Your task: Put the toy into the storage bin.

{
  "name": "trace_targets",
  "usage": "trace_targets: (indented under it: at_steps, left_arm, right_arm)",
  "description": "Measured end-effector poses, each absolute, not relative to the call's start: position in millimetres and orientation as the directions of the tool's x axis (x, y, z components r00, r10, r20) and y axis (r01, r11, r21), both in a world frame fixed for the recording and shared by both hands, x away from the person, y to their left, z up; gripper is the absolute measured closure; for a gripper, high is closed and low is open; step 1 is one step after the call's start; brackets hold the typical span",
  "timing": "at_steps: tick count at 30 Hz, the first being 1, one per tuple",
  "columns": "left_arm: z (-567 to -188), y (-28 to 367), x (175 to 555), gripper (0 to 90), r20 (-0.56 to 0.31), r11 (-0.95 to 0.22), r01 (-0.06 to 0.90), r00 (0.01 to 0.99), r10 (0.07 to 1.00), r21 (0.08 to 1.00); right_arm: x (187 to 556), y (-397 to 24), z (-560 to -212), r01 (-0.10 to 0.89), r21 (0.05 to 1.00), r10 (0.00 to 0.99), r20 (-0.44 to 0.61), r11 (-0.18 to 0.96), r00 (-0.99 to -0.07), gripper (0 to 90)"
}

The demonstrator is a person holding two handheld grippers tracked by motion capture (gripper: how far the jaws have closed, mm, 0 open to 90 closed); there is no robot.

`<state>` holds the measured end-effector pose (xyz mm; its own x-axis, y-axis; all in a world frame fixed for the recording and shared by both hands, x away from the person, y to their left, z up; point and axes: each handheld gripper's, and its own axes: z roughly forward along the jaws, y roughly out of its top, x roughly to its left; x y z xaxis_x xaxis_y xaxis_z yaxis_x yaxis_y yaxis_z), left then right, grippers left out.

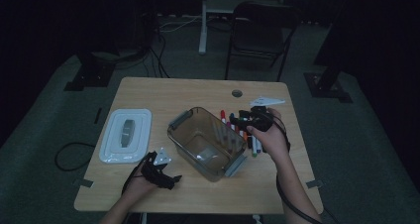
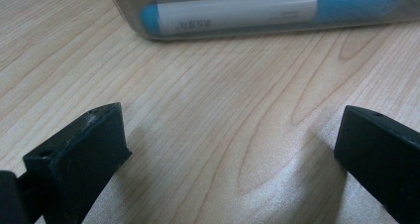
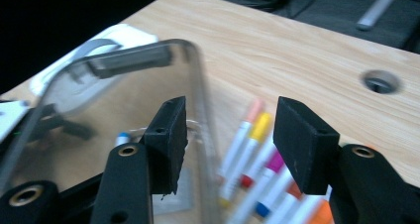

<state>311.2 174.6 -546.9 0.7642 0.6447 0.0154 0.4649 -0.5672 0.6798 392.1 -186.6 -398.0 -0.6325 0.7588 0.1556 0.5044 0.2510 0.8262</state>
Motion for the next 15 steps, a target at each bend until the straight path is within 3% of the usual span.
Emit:
trace_targets:
  at_steps: [8, 15]
  left_arm:
    - [-547, 175, 311, 0.4, 0.017, -0.570, 0.464, 0.765, 0.643, 0.678]
    - [-547, 175, 311, 0.4, 0.017, -0.570, 0.464, 0.765, 0.643, 0.678]
  right_arm:
    - [399, -225, -414, 0.553, 0.812, 0.842, 0.155, 0.189, -0.516, 46.2]
    - [412, -253, -456, 0.655, 0.740, 0.916, 0.142, 0.154, -0.375, 54.3]
